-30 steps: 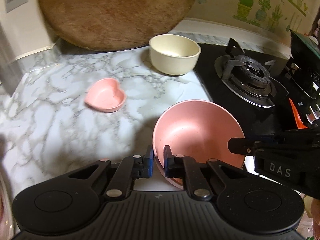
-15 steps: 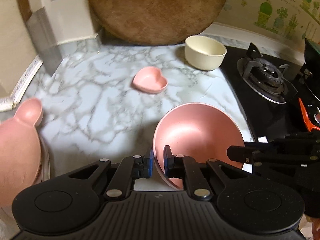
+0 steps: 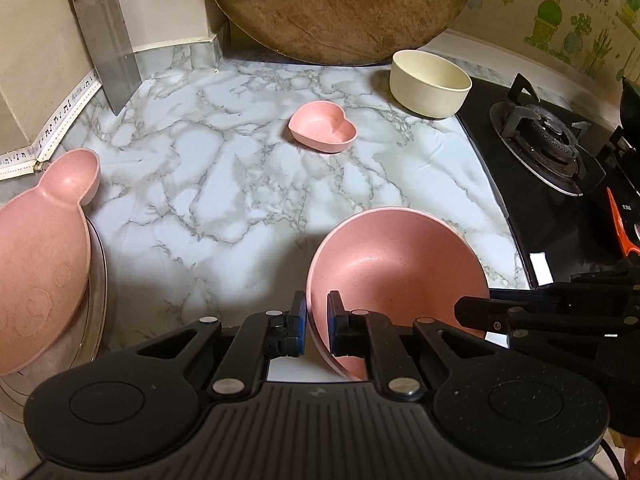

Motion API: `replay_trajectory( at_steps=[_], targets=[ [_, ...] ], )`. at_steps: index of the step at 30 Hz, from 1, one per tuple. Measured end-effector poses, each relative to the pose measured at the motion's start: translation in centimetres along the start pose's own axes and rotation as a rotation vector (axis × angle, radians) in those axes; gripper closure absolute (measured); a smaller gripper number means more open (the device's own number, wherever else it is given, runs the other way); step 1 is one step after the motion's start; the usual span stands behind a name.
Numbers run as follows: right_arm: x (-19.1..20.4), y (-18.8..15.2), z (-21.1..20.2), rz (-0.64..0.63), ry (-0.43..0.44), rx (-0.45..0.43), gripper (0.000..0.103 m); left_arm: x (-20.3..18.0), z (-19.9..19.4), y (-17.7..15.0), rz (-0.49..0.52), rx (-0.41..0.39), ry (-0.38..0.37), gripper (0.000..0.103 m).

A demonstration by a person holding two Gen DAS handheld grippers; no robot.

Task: Organize plates and bowls
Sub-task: 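Carry the pink bowl over the stack topped by the bear plate, then lower the pink bowl onto the stack and open both grippers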

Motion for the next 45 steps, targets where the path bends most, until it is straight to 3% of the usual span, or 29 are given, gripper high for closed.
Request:
replay_trajectory(
  at_steps=[12,21,45],
  targets=[
    [0.1,-0.2,0.3,-0.001,0.000,0.019,0.089,0.2,0.5,-0.2,-0.016,0.024,-0.001,0.093],
    [0.3,0.0,-0.2,-0.015,-0.003,-0.007,0.082,0.3,0.5,-0.2,-0.031,0.029,-0.013,0.093],
    [-0.8,2.8,-3.5,0.003,-0.002,-0.130,0.071,1.3,-2.9,2.6,-0.038,-0.088,0.003,0.093]
  ],
)
Point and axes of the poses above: each gripper's, at about its wrist camera, not at the fingertips, and z roughly the way its jaws point, x to its left, y to its top, the point moved 7 cm from there along z, roughly the way its jaws point, and after that the axes turned 8 degrees about y, right-handed, at the moved point
